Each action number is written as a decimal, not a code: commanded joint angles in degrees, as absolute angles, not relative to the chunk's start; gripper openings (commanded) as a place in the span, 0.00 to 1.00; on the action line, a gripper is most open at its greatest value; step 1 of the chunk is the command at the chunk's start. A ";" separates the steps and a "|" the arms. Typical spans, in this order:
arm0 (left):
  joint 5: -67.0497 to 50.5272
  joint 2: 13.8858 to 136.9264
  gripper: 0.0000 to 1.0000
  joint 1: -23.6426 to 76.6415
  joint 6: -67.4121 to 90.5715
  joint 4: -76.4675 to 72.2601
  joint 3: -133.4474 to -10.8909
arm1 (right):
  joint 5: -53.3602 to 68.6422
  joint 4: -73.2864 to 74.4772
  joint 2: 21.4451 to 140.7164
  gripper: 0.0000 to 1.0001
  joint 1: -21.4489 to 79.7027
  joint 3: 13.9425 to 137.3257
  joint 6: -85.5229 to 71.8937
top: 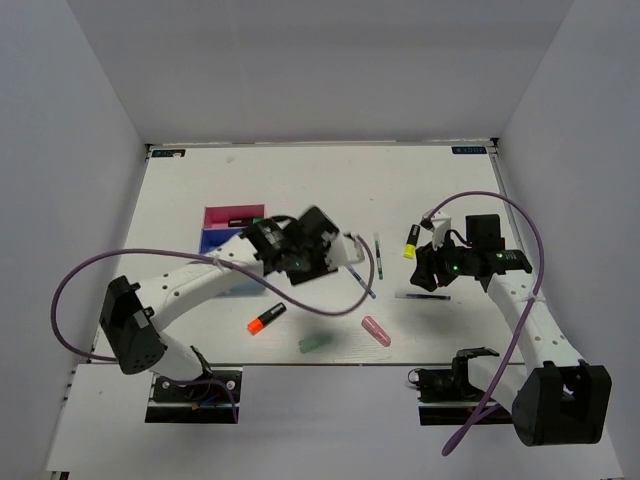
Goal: Sort the stationery into containers
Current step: Pick up the stationery from the center of the board.
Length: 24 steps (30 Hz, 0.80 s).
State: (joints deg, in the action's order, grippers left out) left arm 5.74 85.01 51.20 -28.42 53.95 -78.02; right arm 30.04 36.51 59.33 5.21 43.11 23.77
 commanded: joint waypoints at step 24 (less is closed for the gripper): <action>9.06 91.14 0.66 50.80 1.14 49.22 -53.70 | 29.09 35.95 59.77 0.64 4.84 44.82 23.82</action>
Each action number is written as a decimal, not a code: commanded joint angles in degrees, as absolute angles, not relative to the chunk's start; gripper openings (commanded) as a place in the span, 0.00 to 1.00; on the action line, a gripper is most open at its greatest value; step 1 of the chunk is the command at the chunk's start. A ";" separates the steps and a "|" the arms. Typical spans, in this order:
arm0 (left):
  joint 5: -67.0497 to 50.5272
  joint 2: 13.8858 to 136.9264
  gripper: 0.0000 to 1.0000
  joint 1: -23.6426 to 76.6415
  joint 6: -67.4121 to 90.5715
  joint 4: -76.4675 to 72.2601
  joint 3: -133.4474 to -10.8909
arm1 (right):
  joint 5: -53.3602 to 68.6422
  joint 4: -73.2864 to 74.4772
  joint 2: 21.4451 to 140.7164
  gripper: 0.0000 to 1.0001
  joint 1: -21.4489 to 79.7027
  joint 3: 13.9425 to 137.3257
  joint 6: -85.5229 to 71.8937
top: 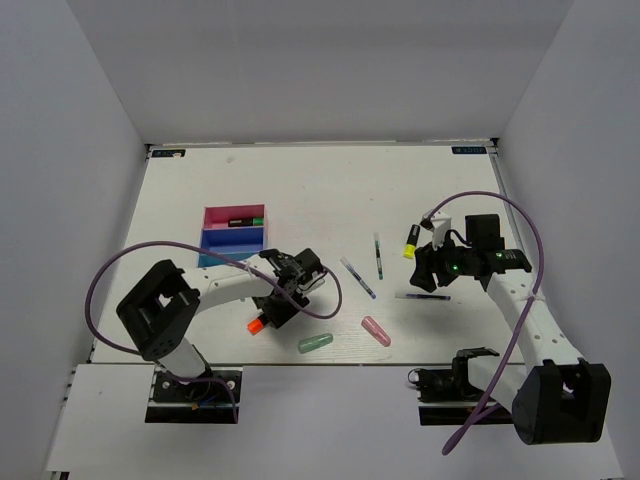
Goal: Sort the stationery into containers
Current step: Pick up the stationery from the center of the board, then place the stationery in the storage box.
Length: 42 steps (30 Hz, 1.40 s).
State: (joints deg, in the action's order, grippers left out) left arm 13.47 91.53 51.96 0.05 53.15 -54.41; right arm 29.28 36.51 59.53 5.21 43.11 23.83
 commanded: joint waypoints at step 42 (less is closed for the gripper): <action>20.83 90.87 0.00 31.56 -49.21 28.41 -65.04 | 29.71 33.84 57.13 0.00 4.83 42.80 25.14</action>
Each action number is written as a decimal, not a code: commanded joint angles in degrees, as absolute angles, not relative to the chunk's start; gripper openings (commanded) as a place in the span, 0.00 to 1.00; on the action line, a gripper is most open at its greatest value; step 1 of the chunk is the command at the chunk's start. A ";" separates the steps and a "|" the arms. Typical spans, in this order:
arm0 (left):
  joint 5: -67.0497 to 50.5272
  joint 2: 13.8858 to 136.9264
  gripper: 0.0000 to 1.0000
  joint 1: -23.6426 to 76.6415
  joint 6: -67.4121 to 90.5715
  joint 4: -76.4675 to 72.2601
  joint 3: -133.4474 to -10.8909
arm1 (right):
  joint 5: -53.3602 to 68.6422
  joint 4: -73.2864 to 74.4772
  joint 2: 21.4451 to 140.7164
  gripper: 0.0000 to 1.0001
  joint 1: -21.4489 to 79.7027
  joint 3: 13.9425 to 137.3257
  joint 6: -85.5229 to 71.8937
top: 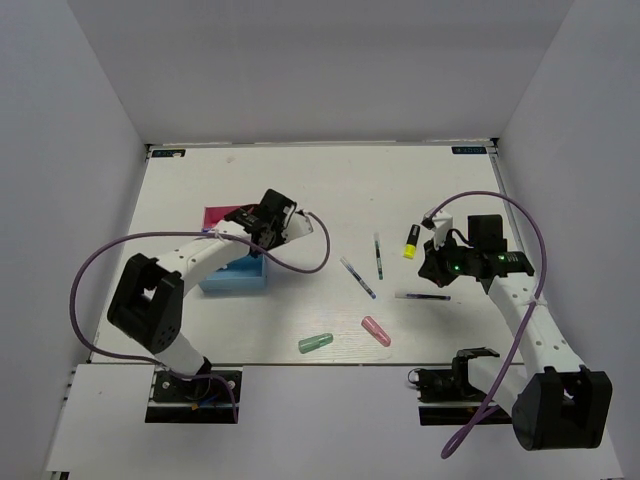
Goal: Sort the stationery into containers
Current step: Place the stationery in the storage box.
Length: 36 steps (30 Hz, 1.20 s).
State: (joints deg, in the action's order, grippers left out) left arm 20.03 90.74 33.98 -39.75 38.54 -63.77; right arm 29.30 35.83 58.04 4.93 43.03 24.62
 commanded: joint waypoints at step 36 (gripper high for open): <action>19.78 92.04 0.75 21.36 -47.90 16.43 -68.99 | 27.34 34.37 60.91 0.61 4.75 44.03 24.44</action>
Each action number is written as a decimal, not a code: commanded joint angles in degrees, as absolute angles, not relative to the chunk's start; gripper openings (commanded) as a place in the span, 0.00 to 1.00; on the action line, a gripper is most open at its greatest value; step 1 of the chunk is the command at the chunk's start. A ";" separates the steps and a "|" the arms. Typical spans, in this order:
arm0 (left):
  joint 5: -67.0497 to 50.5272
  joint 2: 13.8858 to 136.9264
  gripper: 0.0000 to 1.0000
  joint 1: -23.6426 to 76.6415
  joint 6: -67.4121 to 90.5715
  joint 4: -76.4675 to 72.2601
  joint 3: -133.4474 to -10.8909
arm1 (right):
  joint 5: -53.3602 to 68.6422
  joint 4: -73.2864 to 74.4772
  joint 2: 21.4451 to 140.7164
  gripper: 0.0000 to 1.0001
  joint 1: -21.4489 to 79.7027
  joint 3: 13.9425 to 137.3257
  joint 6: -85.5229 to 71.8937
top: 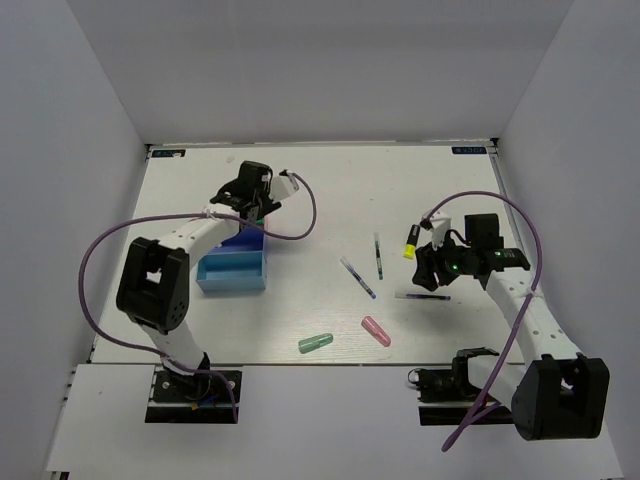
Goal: Sort the stationery into containers
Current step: Place the stationery in the storage box, then pick up the stationery from the center of the board.
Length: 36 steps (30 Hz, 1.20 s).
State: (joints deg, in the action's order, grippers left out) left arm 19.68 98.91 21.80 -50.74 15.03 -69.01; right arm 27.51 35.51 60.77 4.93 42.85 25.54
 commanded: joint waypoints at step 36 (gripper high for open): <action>-7.56 35.07 0.89 40.96 6.59 47.37 -37.62 | -2.90 36.57 116.46 0.54 10.02 78.41 -12.39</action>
